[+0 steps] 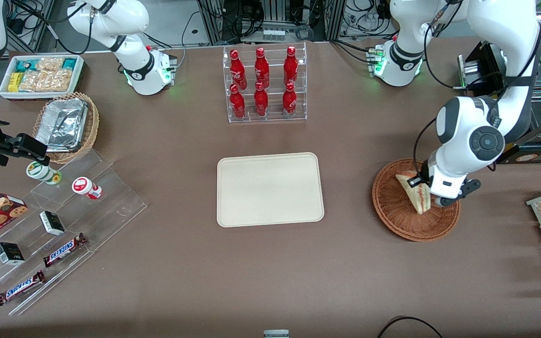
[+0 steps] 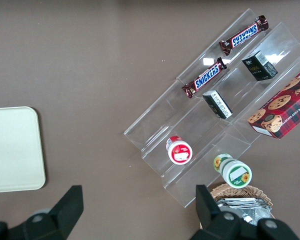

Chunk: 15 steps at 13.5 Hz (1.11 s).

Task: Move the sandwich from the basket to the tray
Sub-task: 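Carry the held sandwich over to the cream tray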

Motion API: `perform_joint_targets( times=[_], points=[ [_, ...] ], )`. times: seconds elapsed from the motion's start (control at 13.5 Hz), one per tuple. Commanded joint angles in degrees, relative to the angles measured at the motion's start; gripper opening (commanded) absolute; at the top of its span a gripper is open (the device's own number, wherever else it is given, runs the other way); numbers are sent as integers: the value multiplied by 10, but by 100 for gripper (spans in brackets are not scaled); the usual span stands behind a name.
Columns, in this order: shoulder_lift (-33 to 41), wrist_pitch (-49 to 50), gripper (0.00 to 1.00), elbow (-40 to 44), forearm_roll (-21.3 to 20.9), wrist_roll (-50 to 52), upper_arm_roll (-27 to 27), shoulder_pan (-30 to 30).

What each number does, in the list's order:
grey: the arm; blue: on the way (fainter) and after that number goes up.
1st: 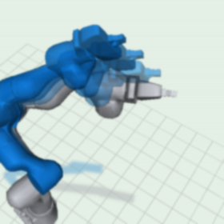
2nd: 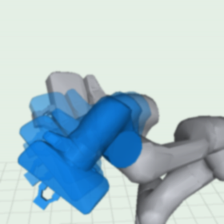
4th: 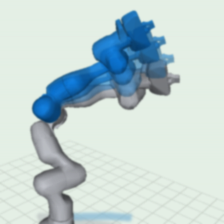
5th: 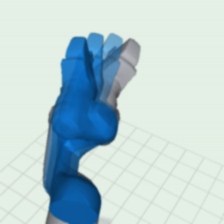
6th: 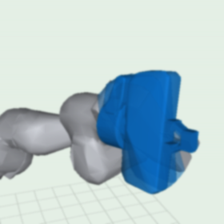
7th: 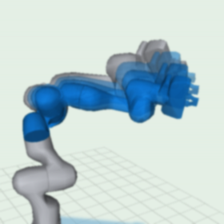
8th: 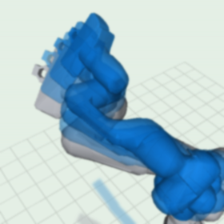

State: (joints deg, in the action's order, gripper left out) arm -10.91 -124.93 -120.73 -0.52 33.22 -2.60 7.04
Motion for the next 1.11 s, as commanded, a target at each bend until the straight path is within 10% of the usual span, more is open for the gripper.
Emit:
perform_joint_targets(
  times=[0.0, 1.03],
  points=[
    [12, 19, 0, 4, -4, -40, -11, 36],
    [-134, 121, 0, 215, 7, -3, -21, 251]
  ],
)
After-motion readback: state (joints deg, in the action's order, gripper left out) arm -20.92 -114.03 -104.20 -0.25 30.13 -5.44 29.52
